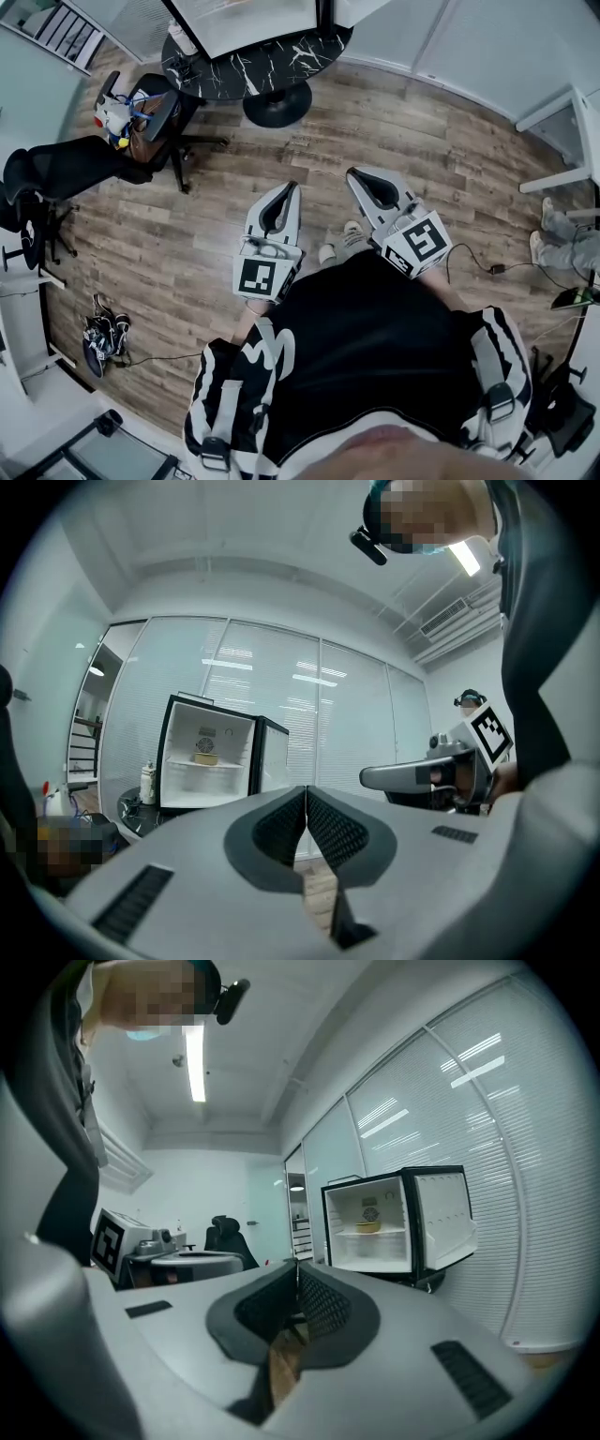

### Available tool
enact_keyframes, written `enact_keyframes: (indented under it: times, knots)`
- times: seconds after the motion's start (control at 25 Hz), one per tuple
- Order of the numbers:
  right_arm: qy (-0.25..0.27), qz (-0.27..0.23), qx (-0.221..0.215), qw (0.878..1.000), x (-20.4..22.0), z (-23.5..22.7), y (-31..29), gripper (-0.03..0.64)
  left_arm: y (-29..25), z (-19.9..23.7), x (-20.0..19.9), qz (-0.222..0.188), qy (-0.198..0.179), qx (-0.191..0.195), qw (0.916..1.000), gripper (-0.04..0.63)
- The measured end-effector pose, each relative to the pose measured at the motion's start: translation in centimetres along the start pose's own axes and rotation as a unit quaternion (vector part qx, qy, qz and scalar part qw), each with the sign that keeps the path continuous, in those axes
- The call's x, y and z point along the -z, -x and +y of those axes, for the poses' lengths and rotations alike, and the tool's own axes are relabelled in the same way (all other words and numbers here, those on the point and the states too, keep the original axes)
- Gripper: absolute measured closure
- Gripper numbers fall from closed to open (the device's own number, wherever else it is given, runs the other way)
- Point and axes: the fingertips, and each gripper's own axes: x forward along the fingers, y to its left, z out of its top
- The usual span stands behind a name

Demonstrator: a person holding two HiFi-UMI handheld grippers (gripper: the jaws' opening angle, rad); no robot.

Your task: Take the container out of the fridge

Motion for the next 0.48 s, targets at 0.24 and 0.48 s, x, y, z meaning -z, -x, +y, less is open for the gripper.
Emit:
enact_keyframes:
  times: [0.24,0.48]
  knots:
    - [0.014,-0.003,-0.011,1.0,0.4,0.4,-0.9,0.603,0.2,0.8,1.7,0.029,-0.003,-0.014,0.9995,0.586]
    - [0.016,-0.001,-0.016,1.0,0.2,0.0,-2.1,0.603,-0.5,1.7,1.1,0.02,-0.017,-0.019,0.9995,0.586]
